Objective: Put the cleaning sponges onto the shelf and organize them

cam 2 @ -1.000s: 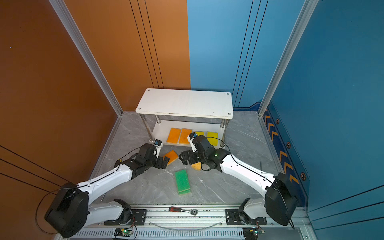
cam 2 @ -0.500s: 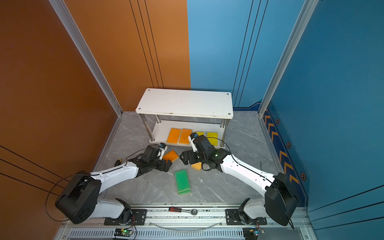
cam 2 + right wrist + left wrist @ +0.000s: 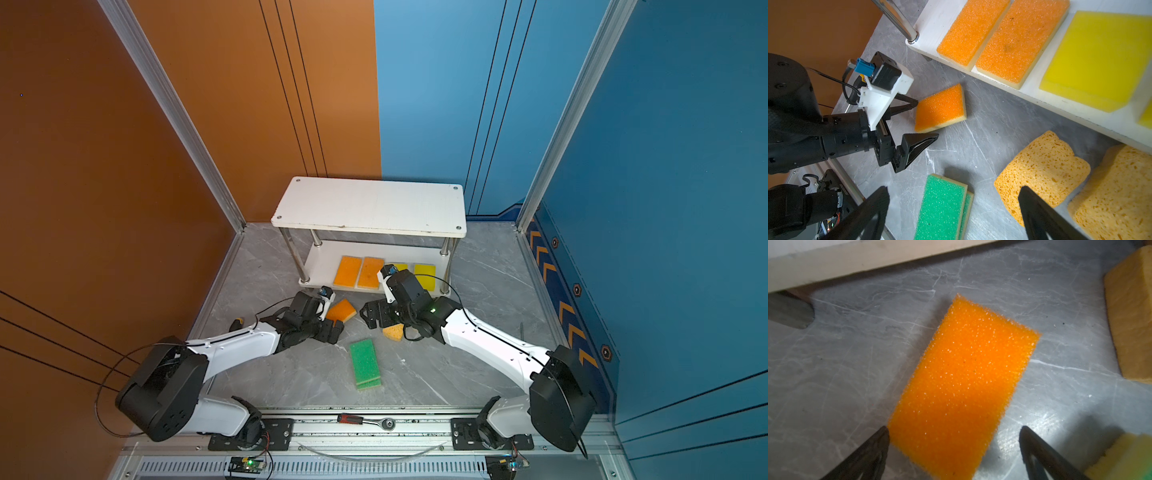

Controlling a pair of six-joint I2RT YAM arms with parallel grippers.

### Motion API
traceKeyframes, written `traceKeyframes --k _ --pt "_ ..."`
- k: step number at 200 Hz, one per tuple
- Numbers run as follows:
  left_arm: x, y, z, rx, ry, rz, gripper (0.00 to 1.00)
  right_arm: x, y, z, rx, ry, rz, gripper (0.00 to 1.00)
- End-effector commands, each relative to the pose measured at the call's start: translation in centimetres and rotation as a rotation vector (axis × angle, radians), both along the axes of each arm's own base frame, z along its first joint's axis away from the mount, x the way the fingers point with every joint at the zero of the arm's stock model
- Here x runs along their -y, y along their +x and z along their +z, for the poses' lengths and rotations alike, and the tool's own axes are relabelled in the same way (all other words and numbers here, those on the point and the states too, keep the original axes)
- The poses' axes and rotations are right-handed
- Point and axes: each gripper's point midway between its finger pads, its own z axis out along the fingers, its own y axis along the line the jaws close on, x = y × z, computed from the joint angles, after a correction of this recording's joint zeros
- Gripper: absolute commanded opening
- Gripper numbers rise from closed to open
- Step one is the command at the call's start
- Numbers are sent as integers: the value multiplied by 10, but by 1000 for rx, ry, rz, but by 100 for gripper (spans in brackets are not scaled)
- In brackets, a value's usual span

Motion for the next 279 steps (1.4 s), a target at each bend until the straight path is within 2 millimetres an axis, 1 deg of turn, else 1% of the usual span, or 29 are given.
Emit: traceKeyframes --k 1,27,34,42,70,90,135,168,199,205,226,264,279 --pt "4 3 16 27 -16 11 98 1 1 -1 -7 13 -7 96" --pt "1 5 25 36 12 7 98 1 1 -2 -8 13 -8 96" --pt "-2 6 25 34 23 16 98 1 0 -2 -9 14 -6 96" --pt "-1 7 26 29 6 12 98 1 1 -2 -10 13 -7 96" --pt "3 7 20 -16 -13 -9 98 0 0 -3 -13 21 -9 97" --pt "9 7 15 -47 -22 -35 98 0 0 -1 -11 24 -9 97" --pt "9 5 -1 -103 -3 -33 98 3 -1 0 -3 23 -12 97" --pt "8 3 0 -101 1 -28 98 5 -1 0 -1 25 -16 97" --pt "6 3 8 -74 11 -10 98 4 -1 0 -2 26 -16 97" --pt "3 -3 5 -99 26 -6 98 3 -1 1 0 29 -15 97" --pt "2 -8 4 -112 14 23 98 3 0 2 3 32 -14 97" --pt "11 -19 -3 -135 2 41 98 3 -1 1 1 34 -13 97" --pt "14 -22 -3 -134 2 40 98 2 -1 1 -1 34 -9 97"
